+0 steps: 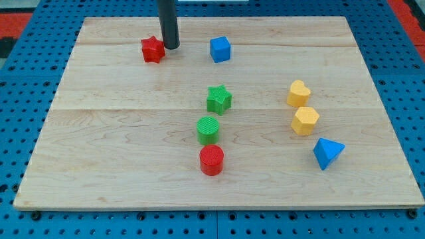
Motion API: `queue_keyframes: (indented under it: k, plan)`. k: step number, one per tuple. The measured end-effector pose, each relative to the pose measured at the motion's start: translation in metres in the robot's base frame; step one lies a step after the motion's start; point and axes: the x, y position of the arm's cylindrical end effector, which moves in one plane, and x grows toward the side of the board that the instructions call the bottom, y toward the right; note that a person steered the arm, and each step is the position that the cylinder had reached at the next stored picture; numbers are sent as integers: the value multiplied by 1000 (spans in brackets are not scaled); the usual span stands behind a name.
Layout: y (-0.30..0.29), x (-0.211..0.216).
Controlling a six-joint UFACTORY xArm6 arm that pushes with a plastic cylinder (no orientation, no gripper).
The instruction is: Push the blue cube diagonally to the yellow heart
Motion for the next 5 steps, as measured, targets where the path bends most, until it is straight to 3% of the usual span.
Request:
queue_keyframes:
  k: [2,3,5]
  plan:
    - [14,-31]
    - [70,-65]
    - [108,-47]
